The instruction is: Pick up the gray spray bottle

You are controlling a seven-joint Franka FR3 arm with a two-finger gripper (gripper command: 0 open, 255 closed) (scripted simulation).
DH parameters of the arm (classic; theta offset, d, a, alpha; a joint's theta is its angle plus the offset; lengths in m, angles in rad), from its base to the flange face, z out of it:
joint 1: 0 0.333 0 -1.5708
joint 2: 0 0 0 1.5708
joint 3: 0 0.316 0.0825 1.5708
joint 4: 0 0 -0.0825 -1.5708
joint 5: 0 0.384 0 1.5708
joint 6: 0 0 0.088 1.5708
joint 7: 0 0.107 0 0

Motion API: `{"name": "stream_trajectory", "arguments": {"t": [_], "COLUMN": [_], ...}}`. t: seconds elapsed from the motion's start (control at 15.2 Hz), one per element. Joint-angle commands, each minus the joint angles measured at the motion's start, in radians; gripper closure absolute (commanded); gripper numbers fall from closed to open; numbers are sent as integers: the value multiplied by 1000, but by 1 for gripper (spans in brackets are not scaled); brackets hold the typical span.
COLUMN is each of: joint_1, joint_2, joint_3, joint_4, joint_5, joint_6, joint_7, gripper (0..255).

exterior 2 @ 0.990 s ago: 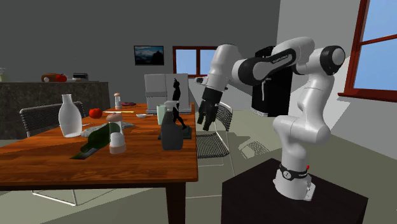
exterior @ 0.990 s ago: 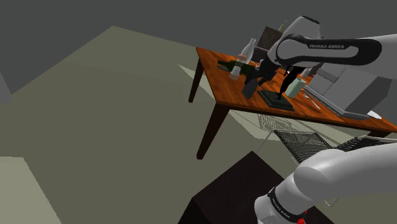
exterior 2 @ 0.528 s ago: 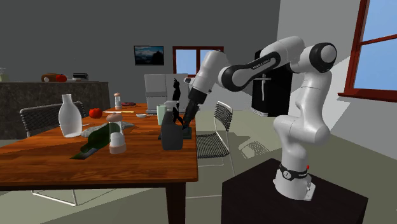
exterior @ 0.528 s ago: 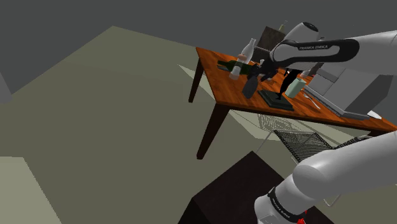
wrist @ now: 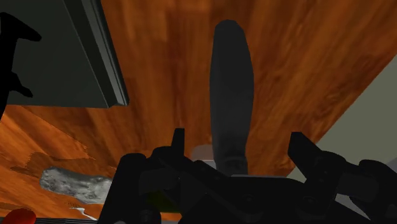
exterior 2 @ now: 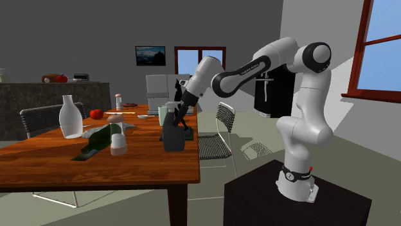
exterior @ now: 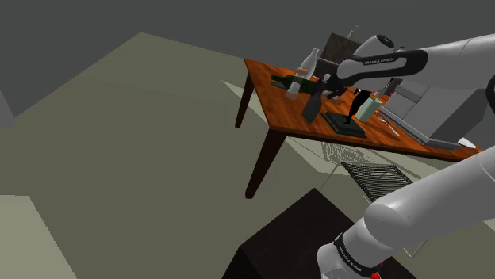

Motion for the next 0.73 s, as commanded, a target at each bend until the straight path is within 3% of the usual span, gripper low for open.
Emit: {"name": "stream_trajectory", "arguments": {"t": [0.0, 0.33, 0.4, 0.66], "joint_1": [0, 2, 2, 2], "joint_2": [11, 31, 31, 31], "joint_3": [-4, -10, -11, -11], "joint_4": [-15, -46, -45, -45], "joint_5": [3, 10, 11, 11], "joint_6": [28, 78, 77, 76], "joint_7": [-3, -8, -10, -10], "gripper": [0, 0, 255, 255]}}
